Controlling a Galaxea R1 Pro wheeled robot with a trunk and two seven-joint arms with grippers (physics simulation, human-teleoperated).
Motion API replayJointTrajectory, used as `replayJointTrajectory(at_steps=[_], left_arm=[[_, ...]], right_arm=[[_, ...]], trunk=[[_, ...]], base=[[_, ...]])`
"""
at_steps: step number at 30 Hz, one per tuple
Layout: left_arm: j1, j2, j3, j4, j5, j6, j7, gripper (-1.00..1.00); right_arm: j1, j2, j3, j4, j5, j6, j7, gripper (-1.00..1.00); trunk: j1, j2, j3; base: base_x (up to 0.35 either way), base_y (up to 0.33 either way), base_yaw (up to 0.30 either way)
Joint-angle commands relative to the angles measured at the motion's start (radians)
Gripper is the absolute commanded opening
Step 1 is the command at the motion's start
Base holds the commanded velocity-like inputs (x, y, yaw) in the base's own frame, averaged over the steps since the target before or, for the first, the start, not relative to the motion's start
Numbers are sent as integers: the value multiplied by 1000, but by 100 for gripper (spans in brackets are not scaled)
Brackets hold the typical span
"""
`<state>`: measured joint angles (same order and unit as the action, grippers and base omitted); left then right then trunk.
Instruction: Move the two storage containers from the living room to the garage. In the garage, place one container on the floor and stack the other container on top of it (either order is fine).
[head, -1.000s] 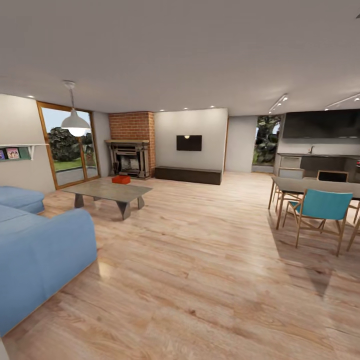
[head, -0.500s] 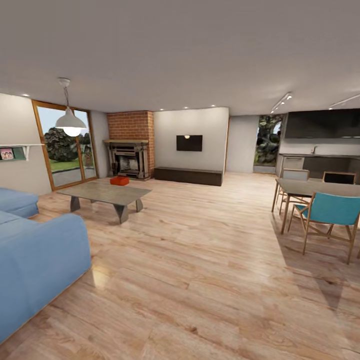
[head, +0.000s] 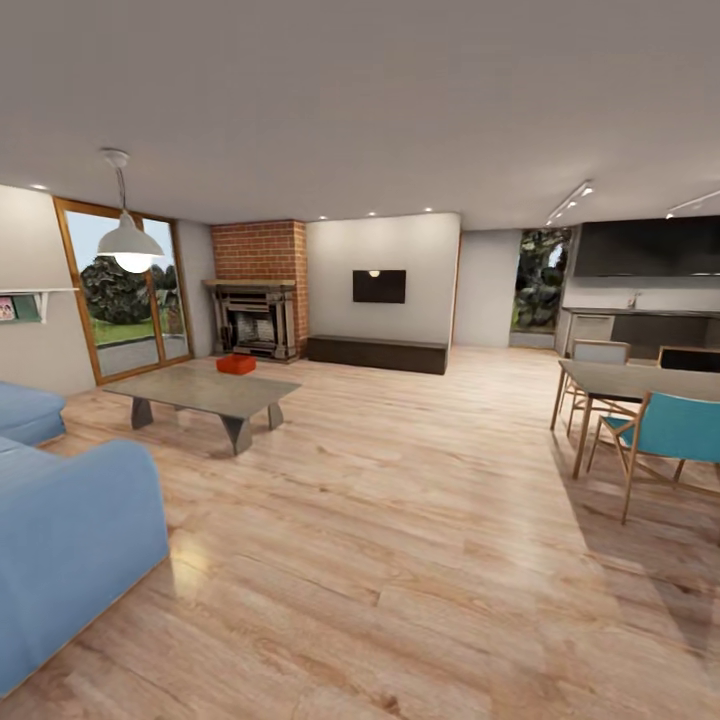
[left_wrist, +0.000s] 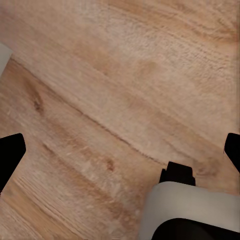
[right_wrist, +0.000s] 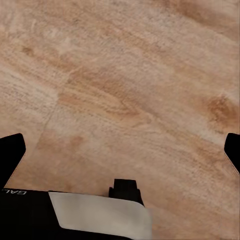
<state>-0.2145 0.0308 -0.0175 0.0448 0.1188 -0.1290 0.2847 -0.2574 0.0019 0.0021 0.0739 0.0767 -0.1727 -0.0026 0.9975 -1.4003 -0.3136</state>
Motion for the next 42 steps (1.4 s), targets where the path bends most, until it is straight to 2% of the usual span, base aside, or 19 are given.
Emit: replayJointTrajectory(at_steps=[1,42], left_arm=[[-2,0,-2,4,10,-9,-1,100],[-2,0,-2,4,10,-9,-1,100]], right_arm=[[-2,0,-1,4,8,-7,0,100],[-2,-2,-1,4,8,-7,0,100]], trunk=[[1,-1,-1],[1,-1,-1]], base=[[341,0,0],[341,0,0]])
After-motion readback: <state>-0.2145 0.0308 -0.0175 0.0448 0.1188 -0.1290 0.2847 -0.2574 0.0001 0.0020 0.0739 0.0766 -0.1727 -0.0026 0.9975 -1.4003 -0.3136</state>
